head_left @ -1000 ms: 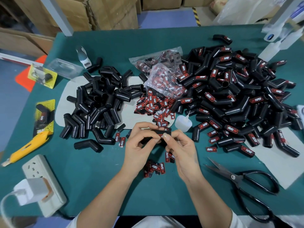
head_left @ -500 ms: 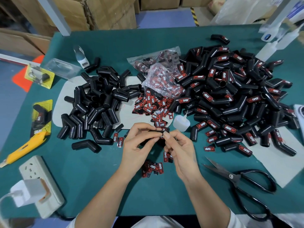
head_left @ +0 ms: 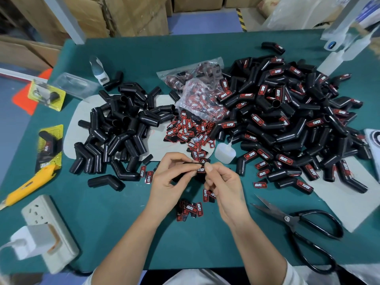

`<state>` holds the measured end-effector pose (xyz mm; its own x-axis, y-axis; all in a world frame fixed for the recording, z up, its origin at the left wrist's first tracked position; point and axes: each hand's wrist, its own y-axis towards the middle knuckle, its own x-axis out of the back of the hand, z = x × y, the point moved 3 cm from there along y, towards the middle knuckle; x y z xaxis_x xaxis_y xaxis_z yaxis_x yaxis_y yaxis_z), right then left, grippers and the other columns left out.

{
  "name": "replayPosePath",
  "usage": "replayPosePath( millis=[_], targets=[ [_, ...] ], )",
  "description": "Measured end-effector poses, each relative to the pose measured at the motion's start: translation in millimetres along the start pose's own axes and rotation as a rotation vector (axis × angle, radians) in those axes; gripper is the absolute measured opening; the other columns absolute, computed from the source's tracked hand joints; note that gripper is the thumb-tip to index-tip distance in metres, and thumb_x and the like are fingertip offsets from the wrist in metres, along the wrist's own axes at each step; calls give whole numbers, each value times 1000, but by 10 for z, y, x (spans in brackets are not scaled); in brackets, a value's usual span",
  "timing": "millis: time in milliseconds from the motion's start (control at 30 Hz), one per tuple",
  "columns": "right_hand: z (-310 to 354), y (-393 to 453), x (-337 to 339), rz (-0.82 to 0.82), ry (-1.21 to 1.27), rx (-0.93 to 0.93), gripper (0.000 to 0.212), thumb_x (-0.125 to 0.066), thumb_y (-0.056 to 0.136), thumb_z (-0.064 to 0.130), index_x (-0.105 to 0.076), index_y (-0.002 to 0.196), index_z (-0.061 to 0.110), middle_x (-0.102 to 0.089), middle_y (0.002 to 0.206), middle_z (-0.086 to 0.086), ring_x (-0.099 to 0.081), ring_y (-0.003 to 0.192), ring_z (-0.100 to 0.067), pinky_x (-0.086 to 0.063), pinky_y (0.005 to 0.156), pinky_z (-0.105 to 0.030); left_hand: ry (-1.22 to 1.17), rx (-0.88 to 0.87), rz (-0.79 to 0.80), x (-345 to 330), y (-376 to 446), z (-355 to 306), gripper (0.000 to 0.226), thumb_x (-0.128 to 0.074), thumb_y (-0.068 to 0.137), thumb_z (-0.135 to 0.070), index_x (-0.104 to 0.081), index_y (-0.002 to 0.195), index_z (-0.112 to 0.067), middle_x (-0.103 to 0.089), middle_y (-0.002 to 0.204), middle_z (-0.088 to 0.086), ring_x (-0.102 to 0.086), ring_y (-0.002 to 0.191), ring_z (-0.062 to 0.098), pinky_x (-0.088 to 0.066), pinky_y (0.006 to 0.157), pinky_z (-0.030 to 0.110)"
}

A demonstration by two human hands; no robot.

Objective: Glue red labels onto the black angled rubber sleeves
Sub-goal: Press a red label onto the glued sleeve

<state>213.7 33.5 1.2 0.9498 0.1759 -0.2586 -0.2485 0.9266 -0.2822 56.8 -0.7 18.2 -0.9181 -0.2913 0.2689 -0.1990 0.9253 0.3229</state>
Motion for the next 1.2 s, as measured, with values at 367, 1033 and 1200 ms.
replayPosePath(
  millis=[367,1033,1200],
  targets=[
    [8,-4,-21,26,-173,105,17,-75,87,48,-79,90,32,-56,83,12,-53,71,-10,-47,71,-25,-51,58,-14,30,-2,32,16,-71,96,-17,-80,110,-17,-60,113,-1,-67,103,22,-56,93,36],
    [42,-20,-39,8,-229,166,12,-71,90,47,-80,90,38,-57,83,16,-52,76,-5,-44,73,-28,-17,57,8,39,14,22,22,-74,93,-4,-80,112,-14,-59,108,3,-65,101,16,-48,94,22],
    [36,-18,-36,6,-226,156,9,-71,91,42,-79,89,38,-57,83,15,-52,76,-6,-44,73,-35,-4,51,3,45,8,29,23,-73,94,-5,-80,114,-14,-59,110,3,-65,103,19,-48,96,23]
  ],
)
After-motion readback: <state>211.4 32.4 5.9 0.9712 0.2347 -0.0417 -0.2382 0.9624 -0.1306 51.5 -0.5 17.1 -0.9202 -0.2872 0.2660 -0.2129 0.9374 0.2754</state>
